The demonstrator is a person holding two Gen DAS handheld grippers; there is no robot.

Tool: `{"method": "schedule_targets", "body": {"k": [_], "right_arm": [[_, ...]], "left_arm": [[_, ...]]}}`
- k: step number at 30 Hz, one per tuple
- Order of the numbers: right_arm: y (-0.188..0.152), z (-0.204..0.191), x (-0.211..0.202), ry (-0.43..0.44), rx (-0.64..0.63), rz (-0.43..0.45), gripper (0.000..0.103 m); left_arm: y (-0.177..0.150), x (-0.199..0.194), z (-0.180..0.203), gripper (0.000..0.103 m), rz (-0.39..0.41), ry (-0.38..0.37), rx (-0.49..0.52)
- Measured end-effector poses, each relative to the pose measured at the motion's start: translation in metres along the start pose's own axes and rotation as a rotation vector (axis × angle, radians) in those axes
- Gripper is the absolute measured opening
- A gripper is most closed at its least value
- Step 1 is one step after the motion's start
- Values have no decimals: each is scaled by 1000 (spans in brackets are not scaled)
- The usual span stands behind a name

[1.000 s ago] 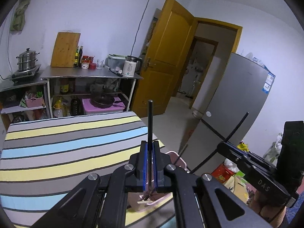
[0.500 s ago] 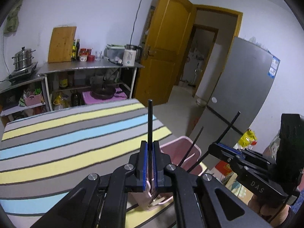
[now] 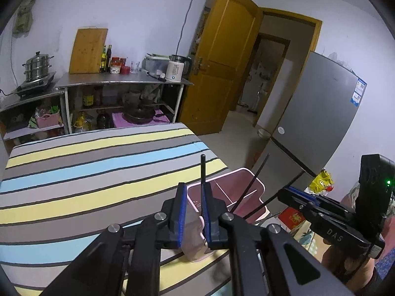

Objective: Organize utensils
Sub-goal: 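Open the right tool over the holder while the left tool releases its chopstick, then move both open tools back down to the remaining chopsticks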

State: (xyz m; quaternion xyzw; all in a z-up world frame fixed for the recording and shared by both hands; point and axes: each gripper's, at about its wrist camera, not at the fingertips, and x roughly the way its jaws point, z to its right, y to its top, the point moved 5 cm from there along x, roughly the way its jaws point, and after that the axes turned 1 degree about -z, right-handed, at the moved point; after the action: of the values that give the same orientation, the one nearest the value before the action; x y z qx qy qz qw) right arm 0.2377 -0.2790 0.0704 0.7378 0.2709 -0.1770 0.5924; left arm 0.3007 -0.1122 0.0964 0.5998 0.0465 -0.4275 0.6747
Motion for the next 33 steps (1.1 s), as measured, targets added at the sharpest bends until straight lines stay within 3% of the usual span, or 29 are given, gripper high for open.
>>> {"method": "schedule_targets", "body": {"k": [8, 16, 23, 26, 33], "right_arm": [[-10, -15, -39, 0, -14, 49, 19], [-42, -50, -52, 68, -45, 22, 19], [-79, -83, -40, 122, -98, -48, 19], [-93, -90, -33, 144, -107, -80, 19], [-118, -104, -3, 172, -133, -159, 19]], "left_arm": [[-19, -54, -17, 12, 60, 34, -24], [-73, -85, -52, 12, 27, 94, -97], [-123, -84, -77, 14, -39, 131, -163], [-140, -74, -85, 18, -75, 147, -176], [-171, -49, -101, 19, -147, 169, -224]]}}
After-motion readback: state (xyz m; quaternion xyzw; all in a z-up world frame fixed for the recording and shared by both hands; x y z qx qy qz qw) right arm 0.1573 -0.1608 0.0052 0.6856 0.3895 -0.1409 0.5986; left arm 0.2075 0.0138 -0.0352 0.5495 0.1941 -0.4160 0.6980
